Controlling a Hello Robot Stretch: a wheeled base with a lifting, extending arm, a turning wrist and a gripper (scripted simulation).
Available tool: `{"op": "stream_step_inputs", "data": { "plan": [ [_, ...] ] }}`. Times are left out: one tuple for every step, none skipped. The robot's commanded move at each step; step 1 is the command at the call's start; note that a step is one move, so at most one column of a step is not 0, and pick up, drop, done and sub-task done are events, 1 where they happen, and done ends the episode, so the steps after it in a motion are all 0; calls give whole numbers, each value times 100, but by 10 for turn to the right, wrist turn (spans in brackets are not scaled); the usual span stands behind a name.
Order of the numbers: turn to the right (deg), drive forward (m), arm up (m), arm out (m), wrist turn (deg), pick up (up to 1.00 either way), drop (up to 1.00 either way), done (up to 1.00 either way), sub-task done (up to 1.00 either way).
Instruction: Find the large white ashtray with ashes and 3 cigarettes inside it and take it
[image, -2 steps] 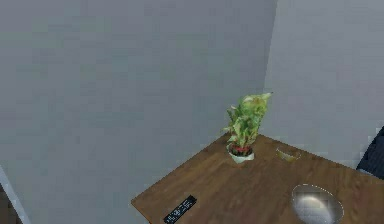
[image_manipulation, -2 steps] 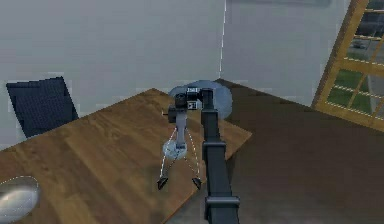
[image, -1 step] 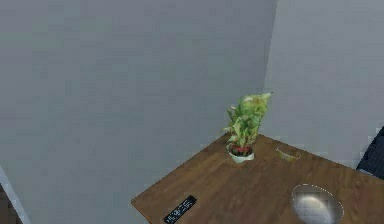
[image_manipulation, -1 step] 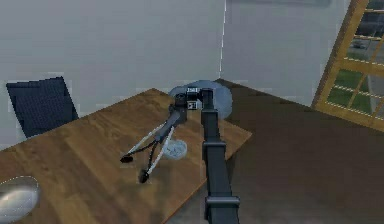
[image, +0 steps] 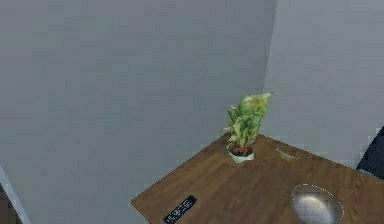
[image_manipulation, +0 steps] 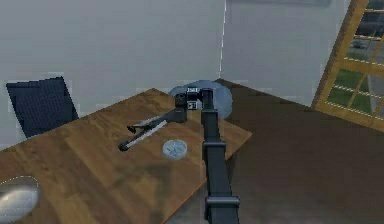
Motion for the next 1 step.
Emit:
{"op": "stream_step_inputs", "data": {
  "plan": [
    [0,0,0,0,450,0,0,0,0]
  ]
}}
